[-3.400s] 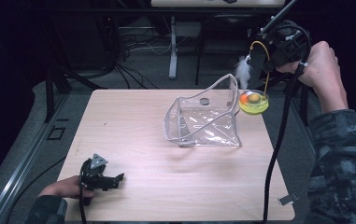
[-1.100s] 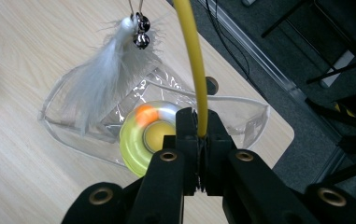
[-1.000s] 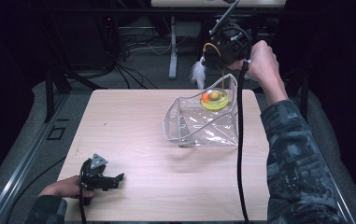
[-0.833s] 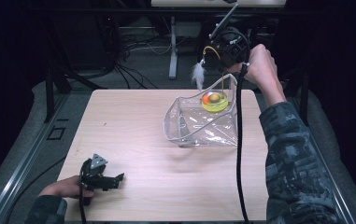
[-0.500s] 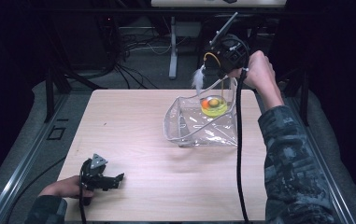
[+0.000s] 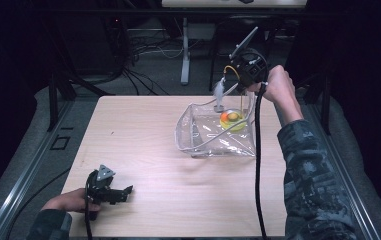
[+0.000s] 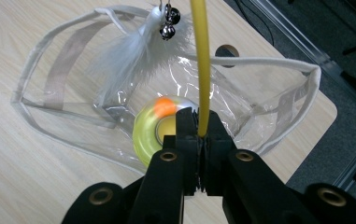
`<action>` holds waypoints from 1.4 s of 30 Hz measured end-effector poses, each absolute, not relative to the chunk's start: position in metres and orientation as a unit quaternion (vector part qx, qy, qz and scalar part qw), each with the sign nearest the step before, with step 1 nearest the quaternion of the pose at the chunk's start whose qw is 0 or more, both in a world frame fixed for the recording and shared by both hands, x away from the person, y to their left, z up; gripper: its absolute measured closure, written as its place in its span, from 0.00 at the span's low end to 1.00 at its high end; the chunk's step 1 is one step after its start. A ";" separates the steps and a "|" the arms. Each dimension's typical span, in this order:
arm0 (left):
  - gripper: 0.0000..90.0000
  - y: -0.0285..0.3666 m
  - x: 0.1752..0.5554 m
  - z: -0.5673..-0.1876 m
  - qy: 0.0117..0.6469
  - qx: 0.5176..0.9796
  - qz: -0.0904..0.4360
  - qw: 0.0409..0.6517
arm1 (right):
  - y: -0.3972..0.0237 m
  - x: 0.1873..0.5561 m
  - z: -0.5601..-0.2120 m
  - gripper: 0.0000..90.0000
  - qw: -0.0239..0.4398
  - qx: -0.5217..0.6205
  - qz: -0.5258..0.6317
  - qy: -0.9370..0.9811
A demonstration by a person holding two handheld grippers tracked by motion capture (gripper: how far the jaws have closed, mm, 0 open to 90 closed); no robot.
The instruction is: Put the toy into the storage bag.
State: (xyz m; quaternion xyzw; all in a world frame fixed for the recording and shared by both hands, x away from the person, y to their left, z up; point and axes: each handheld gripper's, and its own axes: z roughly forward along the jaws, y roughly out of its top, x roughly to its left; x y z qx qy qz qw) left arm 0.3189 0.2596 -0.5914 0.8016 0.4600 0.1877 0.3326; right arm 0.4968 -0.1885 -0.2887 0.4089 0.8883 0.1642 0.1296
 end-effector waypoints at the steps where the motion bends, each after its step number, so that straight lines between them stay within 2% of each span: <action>1: 0.00 0.260 0.319 -0.591 0.460 0.802 0.187 0.332 | -0.189 0.497 -0.291 0.98 0.129 0.410 0.165 0.888; 29: 0.00 0.259 0.319 -0.592 0.460 0.801 0.189 0.334 | -0.201 0.498 -0.349 0.98 0.099 0.426 0.115 0.892; 42: 0.00 0.260 0.319 -0.591 0.460 0.802 0.187 0.332 | -0.197 0.500 -0.358 0.98 0.094 0.429 0.106 0.892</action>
